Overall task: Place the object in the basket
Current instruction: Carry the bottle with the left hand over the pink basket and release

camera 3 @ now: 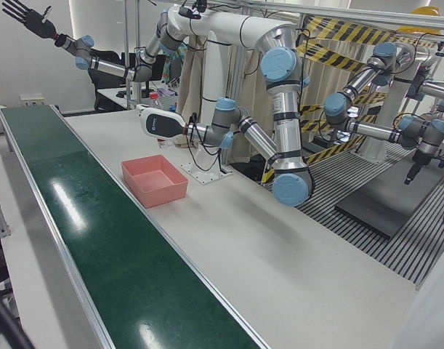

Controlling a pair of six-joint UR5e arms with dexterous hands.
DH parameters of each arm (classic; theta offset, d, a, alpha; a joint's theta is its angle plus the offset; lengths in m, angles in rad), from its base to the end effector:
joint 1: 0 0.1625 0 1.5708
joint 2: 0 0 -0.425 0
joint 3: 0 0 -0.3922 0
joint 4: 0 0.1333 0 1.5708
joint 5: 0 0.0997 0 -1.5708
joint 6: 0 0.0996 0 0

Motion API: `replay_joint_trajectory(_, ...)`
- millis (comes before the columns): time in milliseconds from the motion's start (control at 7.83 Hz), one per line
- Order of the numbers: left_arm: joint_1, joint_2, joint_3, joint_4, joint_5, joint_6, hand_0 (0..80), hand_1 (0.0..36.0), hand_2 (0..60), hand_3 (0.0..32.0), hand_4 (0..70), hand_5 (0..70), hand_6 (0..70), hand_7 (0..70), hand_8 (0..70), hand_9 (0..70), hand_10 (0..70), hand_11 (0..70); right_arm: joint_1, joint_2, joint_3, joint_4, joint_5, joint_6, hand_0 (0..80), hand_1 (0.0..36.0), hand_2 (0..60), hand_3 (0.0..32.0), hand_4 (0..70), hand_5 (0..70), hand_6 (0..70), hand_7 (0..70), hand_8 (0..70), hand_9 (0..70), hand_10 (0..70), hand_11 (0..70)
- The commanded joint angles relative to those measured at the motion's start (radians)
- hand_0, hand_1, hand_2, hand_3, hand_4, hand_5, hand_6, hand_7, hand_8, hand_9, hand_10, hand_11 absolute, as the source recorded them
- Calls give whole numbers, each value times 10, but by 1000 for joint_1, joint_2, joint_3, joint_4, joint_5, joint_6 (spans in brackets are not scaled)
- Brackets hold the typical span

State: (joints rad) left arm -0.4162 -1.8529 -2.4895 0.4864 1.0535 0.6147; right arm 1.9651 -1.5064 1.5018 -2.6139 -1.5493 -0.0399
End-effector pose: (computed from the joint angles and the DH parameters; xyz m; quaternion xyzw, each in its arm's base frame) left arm 0.2837 -0.3250 0.2236 -0.1322 0.8759 -0.4343 0.1632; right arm 0.3385 -0.4609 0.6250 -0.1918 0.8444 -0.4907 0.0973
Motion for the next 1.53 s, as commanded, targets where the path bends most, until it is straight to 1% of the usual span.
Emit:
replay_joint_trajectory(0,66,22,-46,-113,-30,67,480,0,0,0,107,700,515,700,700,700,700,700,0,0,0,0,0,0,0,0,0,0,0,0,0,0,0,0,0,0)
replay_joint_trajectory(128,69,29,-43,-188,-30,115,429,0,0,0,186,700,552,700,700,700,700,700,0,0,1,0,0,0,0,0,0,0,0,0,0,0,0,0,0,0)
replay_joint_trajectory(255,70,26,-43,-212,-30,135,422,0,0,0,204,700,576,700,700,700,700,700,0,0,3,0,0,0,0,0,0,0,0,0,0,0,0,0,0,0)
replay_joint_trajectory(383,70,23,-45,-212,-30,137,398,0,5,0,213,700,593,700,700,700,700,700,1,0,3,0,0,0,0,0,0,0,0,0,0,0,0,0,0,0)
replay_joint_trajectory(511,71,23,-43,-210,-30,135,367,0,53,0,235,700,612,700,700,700,700,700,3,0,5,0,0,0,0,0,0,0,0,0,0,0,0,0,0,0)
replay_joint_trajectory(638,73,21,-40,-210,-35,135,327,0,84,0,276,700,635,700,700,700,700,700,2,0,2,0,0,0,0,0,0,0,0,0,0,0,0,0,0,0)
replay_joint_trajectory(766,74,23,-34,-219,-43,135,273,0,110,0,281,700,661,700,700,700,700,700,1,0,1,0,0,0,0,0,0,0,0,0,0,0,0,0,0,0)
replay_joint_trajectory(894,74,29,-34,-221,-44,135,263,0,102,0,275,700,680,700,700,700,700,700,1,0,0,0,0,0,0,0,0,0,0,0,0,0,0,0,0,0)
replay_joint_trajectory(1021,76,32,-32,-223,-46,134,302,0,41,0,247,700,660,700,700,700,700,700,1,0,1,0,0,0,0,0,0,0,0,0,0,0,0,0,0,0)
replay_joint_trajectory(1149,77,34,-34,-216,-46,131,329,0,2,0,207,700,584,700,700,700,680,700,1,0,0,0,0,0,0,0,0,0,0,0,0,0,0,0,0,0)
replay_joint_trajectory(1277,74,41,-38,-216,-46,128,334,0,0,0,179,700,444,637,588,700,546,700,1,0,1,0,0,0,0,0,0,0,0,0,0,0,0,0,0,0)
replay_joint_trajectory(1404,73,56,-45,-216,-46,126,307,0,0,0,132,700,225,336,361,480,390,540,1,0,1,0,0,0,0,0,0,0,0,0,0,0,0,0,0,0)
